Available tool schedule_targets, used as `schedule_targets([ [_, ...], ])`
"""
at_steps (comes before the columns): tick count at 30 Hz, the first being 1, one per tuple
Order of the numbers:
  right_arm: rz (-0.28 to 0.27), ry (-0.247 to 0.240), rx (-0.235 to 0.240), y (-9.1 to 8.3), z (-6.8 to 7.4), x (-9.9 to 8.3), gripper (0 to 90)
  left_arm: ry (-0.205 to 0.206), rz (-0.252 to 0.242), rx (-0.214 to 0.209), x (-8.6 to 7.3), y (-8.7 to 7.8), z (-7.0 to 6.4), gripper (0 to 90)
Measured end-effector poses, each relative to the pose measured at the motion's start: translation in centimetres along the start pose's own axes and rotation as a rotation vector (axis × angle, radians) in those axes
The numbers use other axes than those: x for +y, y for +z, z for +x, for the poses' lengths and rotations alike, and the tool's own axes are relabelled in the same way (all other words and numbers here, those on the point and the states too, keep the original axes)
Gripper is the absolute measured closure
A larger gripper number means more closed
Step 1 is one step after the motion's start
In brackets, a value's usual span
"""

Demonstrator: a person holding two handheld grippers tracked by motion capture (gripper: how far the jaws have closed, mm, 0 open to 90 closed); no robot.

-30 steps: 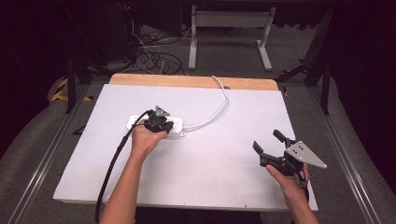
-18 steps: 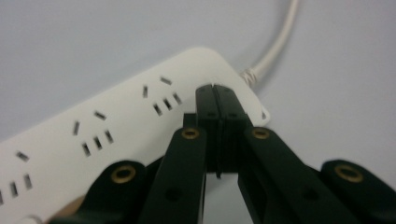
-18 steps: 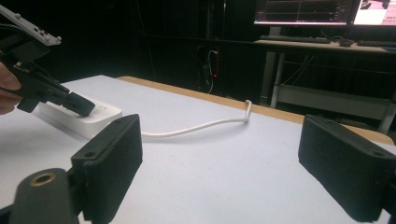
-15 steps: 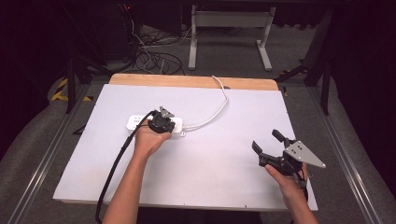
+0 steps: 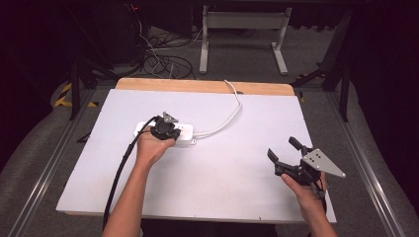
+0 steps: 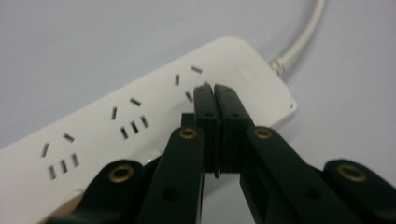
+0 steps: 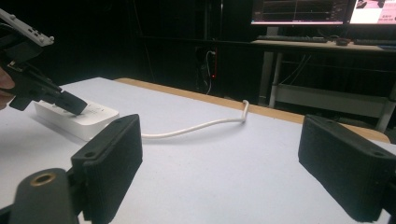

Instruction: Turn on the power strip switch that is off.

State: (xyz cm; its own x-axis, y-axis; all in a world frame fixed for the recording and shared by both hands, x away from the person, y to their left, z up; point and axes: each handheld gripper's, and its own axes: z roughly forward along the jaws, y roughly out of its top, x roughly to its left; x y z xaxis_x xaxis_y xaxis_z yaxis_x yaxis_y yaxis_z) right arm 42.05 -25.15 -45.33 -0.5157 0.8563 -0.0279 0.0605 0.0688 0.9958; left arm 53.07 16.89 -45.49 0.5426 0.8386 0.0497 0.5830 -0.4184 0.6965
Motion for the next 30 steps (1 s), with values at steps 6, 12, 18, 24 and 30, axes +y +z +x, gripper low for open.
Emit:
schedule_targets([
  [6,-0.006,0.000,0.002,-0.07,-0.01,0.05,14.3,0.024,0.007,0.005,0.16,0.33,-0.81,89.8],
  [12,-0.018,0.002,-0.001,-0.47,-0.10,0.23,14.3,0.011,0.015,0.015,0.25,0.40,-0.99,89.8],
  [18,-0.015,0.002,0.002,-0.38,-0.06,0.24,14.3,0.003,0.031,0.008,0.43,0.44,-0.86,89.9],
  [24,-0.015,0.000,0.002,-0.36,0.02,0.25,14.3,0.001,0.033,0.006,0.46,0.45,-0.82,89.9],
  [30,-0.020,0.002,0.001,-0.39,0.02,0.32,14.4,-0.004,0.035,-0.001,0.46,0.46,-0.75,89.9],
])
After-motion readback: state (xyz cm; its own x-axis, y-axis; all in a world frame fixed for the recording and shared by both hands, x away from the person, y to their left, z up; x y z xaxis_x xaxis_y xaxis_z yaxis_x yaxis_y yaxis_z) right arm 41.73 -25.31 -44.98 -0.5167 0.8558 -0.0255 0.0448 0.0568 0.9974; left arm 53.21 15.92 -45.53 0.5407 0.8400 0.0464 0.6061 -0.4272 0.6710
